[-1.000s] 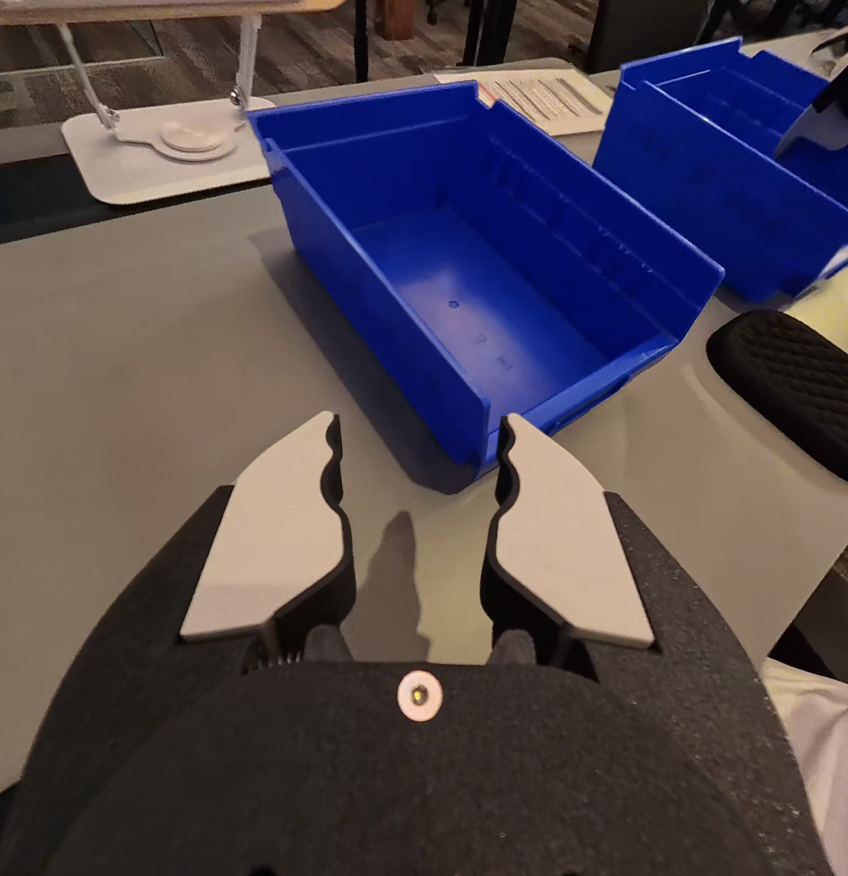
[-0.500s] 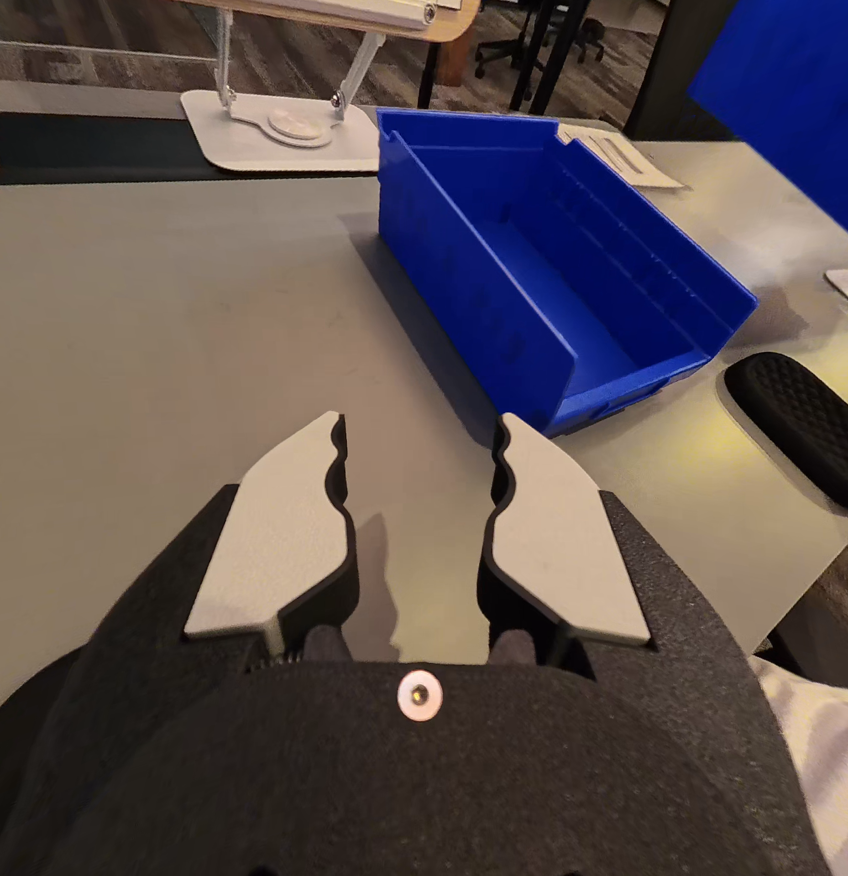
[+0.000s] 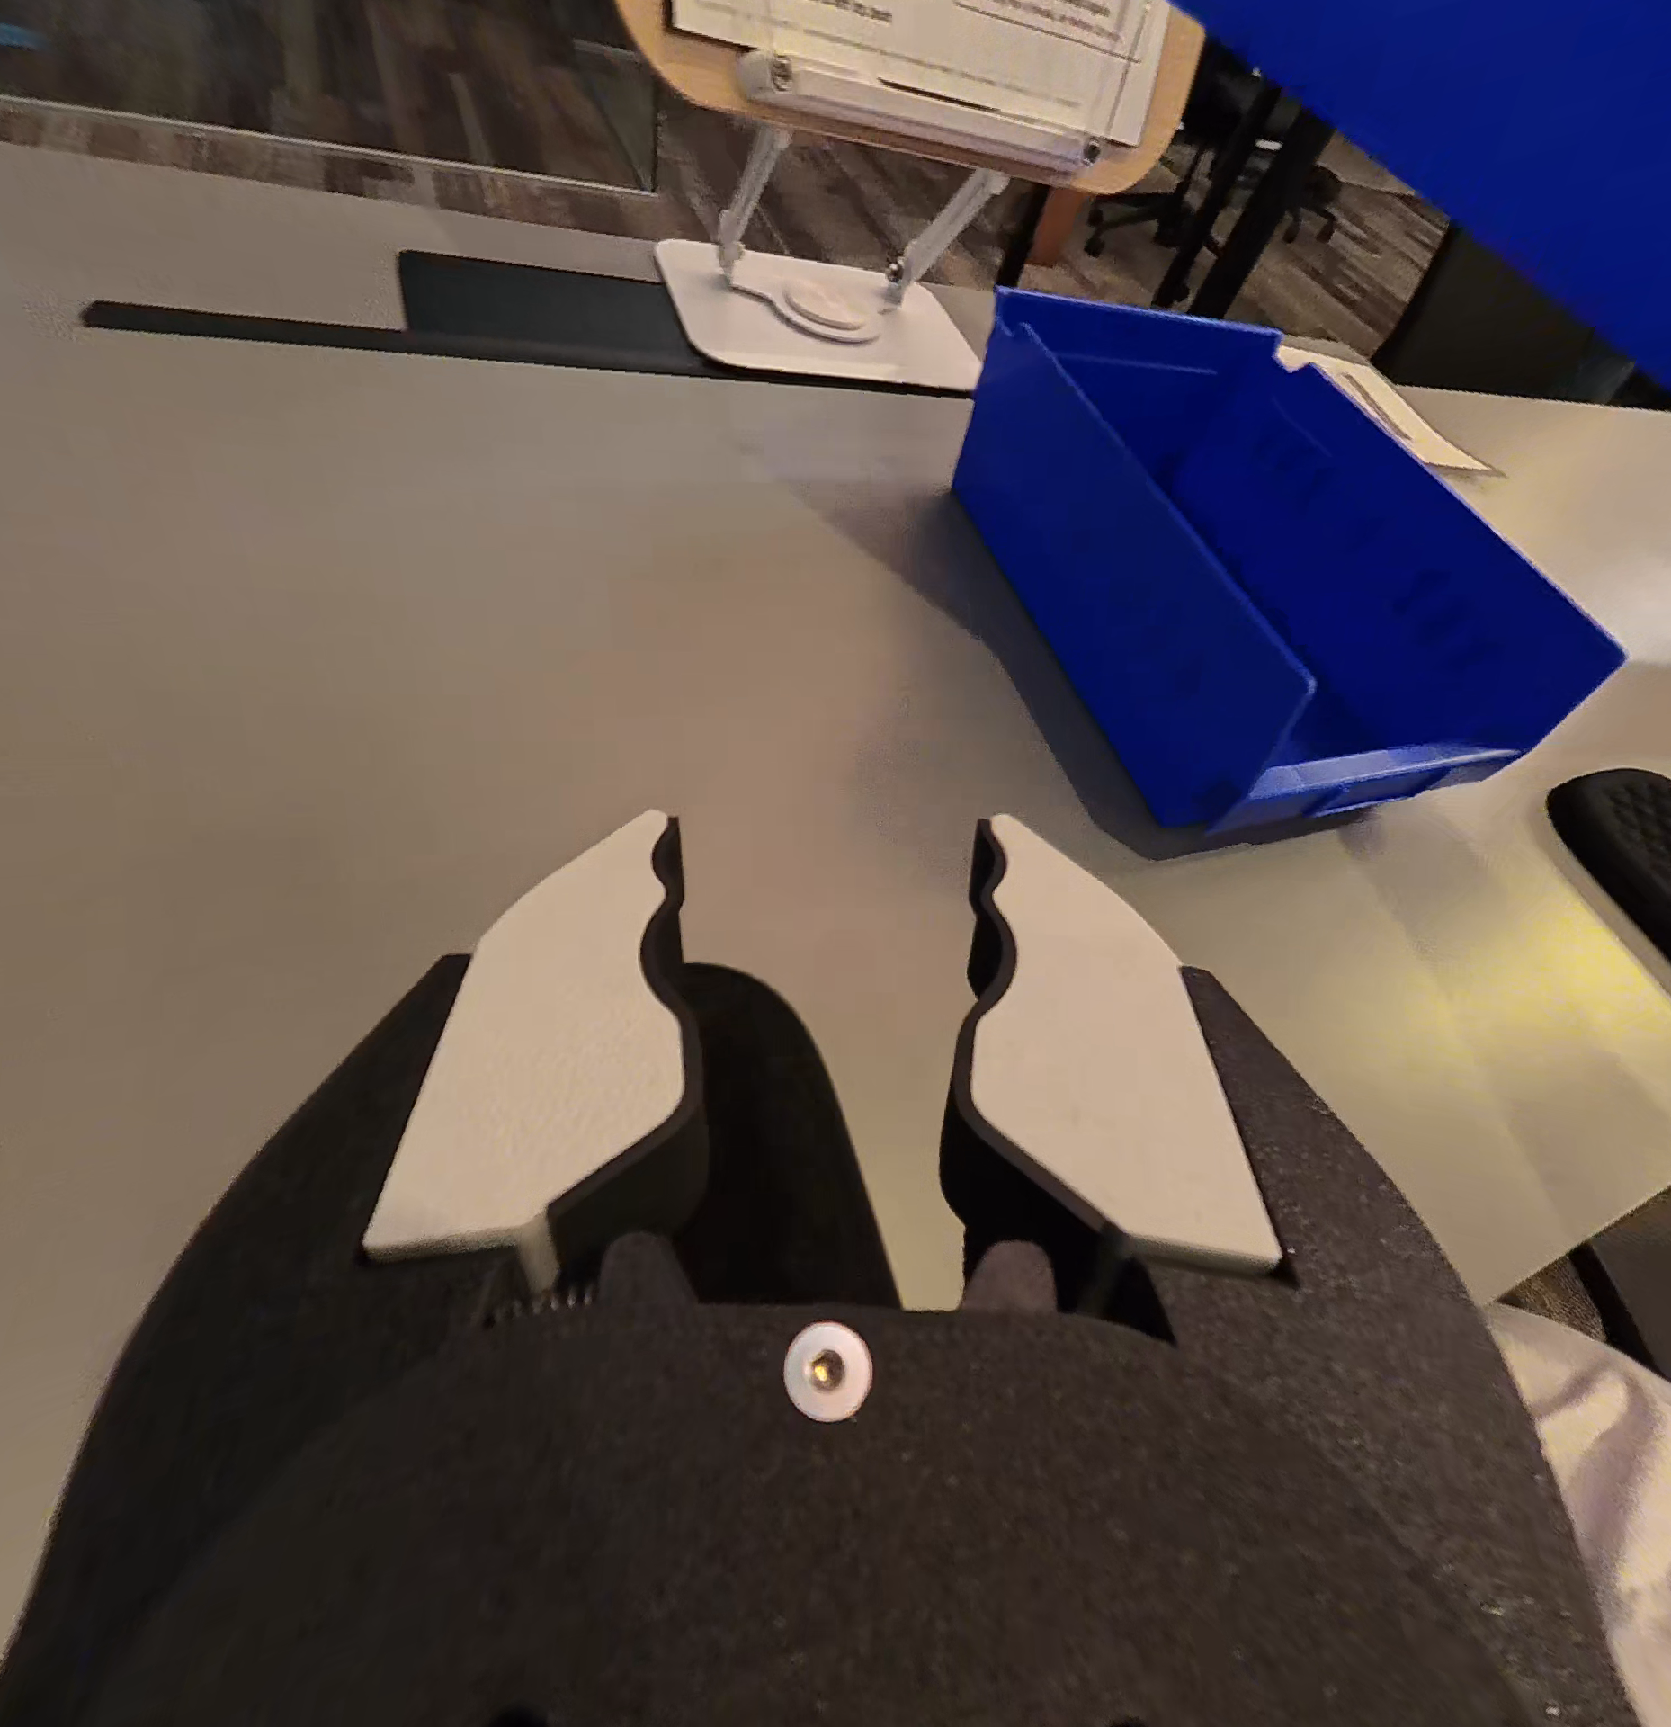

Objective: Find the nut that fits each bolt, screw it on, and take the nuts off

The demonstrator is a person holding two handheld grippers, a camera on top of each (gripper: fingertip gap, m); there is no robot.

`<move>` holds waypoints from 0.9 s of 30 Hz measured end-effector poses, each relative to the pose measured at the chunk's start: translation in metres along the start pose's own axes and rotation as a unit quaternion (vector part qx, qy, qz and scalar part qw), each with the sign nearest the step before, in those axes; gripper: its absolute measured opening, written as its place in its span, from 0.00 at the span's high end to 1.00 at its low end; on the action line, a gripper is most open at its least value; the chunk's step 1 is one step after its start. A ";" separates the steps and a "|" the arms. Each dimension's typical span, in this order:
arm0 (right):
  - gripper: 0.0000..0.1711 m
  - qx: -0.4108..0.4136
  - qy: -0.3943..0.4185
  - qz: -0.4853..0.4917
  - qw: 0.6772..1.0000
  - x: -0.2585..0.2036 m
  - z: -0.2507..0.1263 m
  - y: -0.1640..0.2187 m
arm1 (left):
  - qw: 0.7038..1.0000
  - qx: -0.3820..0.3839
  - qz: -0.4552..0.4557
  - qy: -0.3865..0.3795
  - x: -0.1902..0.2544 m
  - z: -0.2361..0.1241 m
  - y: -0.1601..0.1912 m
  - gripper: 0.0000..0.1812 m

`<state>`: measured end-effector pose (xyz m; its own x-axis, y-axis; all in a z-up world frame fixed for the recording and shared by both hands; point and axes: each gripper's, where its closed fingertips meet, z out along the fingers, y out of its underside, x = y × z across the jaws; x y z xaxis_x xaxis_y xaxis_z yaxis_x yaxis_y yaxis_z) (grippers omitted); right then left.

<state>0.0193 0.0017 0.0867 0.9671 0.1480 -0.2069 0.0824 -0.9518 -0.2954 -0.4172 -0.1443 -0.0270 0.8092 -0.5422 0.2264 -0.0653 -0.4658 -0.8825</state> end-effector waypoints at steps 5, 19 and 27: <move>0.96 -0.021 -0.050 -0.070 0.996 -0.115 0.062 -0.049 | 0.999 0.011 -0.008 -0.035 -0.027 -0.023 -0.004 0.67; 0.96 -0.045 -0.084 -0.100 0.990 -0.301 0.249 -0.094 | 0.991 0.041 -0.055 -0.115 -0.087 -0.050 -0.014 0.64; 0.96 -0.039 -0.083 -0.080 0.993 -0.330 0.308 -0.091 | 0.988 0.024 -0.064 -0.135 -0.103 -0.031 -0.007 0.60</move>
<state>-0.3815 0.1227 -0.1056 0.8874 0.3358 -0.3158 0.2575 -0.9294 -0.2645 -0.5180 -0.1069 -0.0313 0.9358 -0.2709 0.2256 0.0712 -0.4815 -0.8735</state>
